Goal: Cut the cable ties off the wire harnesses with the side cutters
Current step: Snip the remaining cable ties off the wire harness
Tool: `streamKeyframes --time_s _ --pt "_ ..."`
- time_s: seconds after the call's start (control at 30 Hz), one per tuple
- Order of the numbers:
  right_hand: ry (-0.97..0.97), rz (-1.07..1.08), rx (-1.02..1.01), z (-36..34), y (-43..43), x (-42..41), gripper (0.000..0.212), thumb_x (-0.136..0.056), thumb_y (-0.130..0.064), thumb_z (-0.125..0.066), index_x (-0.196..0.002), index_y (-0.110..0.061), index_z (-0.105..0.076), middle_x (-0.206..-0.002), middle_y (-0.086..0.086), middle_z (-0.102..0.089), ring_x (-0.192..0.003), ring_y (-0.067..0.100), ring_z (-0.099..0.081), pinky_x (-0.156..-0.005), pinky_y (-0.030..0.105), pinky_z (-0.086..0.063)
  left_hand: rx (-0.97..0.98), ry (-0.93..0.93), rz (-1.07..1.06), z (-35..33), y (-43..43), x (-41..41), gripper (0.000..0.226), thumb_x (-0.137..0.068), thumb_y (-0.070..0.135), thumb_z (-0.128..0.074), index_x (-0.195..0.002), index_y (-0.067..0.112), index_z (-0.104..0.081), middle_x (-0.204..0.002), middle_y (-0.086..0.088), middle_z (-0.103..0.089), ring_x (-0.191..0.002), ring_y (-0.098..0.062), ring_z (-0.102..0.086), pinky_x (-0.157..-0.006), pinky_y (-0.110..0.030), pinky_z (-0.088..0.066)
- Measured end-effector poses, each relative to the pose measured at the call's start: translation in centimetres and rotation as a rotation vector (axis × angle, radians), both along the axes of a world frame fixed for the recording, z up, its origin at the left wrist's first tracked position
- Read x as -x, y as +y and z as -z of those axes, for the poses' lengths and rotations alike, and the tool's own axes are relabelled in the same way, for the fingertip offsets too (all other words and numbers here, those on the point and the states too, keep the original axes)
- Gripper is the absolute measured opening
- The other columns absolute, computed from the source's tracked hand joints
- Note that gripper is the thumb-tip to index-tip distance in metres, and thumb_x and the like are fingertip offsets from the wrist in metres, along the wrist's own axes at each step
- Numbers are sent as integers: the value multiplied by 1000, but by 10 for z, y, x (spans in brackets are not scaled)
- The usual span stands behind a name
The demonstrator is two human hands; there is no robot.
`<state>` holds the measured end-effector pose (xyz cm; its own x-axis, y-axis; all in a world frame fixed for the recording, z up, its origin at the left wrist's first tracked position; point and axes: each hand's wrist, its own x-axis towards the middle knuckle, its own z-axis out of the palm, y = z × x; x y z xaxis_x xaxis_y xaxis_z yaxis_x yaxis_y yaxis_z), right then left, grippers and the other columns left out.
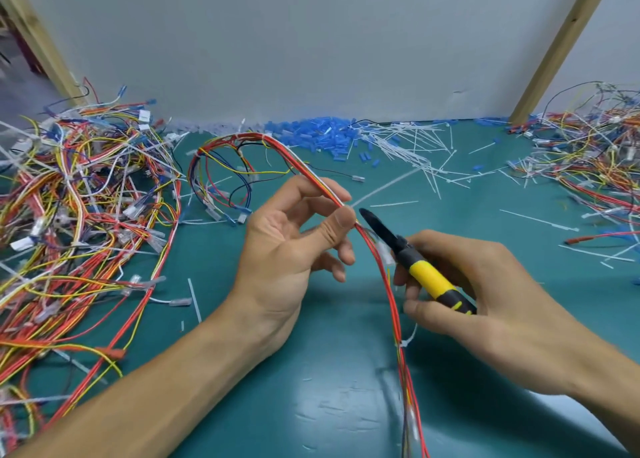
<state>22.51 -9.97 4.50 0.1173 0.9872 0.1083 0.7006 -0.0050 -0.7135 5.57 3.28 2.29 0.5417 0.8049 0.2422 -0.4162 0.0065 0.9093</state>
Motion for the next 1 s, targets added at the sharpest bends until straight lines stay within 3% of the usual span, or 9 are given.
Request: streamKeyframes --time_s 0.1,0.2,0.3,0.37,0.5,0.77,0.9,1.0 --pt "-45 3 -26 1 0 3 23 -83 -37 -67 -97 -20 -62 -82 5 -63 -80 32 -61 -74 56 -53 -62 12 -2 2 -1 -1 22 -81 14 -78 -99 15 -65 -91 0 -64 -49 -20 -55 -44 -25 -44" --pt "-52 2 -47 1 1 4 24 -86 -39 -68 -94 -17 -62 -78 3 -60 -73 26 -56 -70 50 -52 -83 19 27 4 -2 -3 40 -78 20 -78 -117 20 -68 -96 0 -65 -49 -19 -56 -43 -25 -44" --pt "-69 -29 -60 2 1 5 30 -92 -37 -70 -82 -13 -56 -66 6 -47 -60 24 -41 -58 41 -40 -92 29 46 8 -4 -5 53 -77 22 -79 -129 22 -68 -98 -2 -64 -48 -19 -55 -43 -25 -44" --pt "33 -42 -14 2 0 3 30 -92 -34 -67 -79 -8 -58 -61 7 -50 -53 23 -43 -48 35 -38 -93 39 50 10 -5 -6 56 -77 24 -80 -132 24 -67 -100 -4 -63 -47 -19 -54 -43 -26 -44" --pt "285 -71 98 -5 -1 3 25 -89 -23 -64 -90 2 -66 -62 6 -64 -51 19 -60 -48 25 -47 -109 50 47 10 -4 -5 54 -76 27 -81 -129 29 -69 -97 -2 -63 -47 -19 -52 -42 -26 -41" --pt "324 -57 167 -9 1 2 20 -83 -18 -65 -87 1 -68 -63 12 -67 -52 24 -65 -50 28 -50 -131 70 38 11 -4 -7 55 -75 17 -85 -126 31 -71 -94 -4 -63 -46 -21 -49 -41 -24 -38" --pt "352 -55 184 -7 2 3 15 -80 -14 -63 -86 -1 -68 -62 12 -67 -50 23 -63 -49 32 -50 -106 87 53 10 -4 -7 57 -69 25 -85 -124 29 -73 -92 -4 -63 -46 -21 -49 -41 -24 -38" --pt "324 -27 166 -5 1 2 17 -77 -13 -63 -80 3 -66 -56 10 -63 -45 24 -58 -46 32 -47 -97 108 75 11 -5 -7 41 -73 23 -83 -114 22 -77 -91 -2 -66 -46 -20 -50 -40 -23 -39"
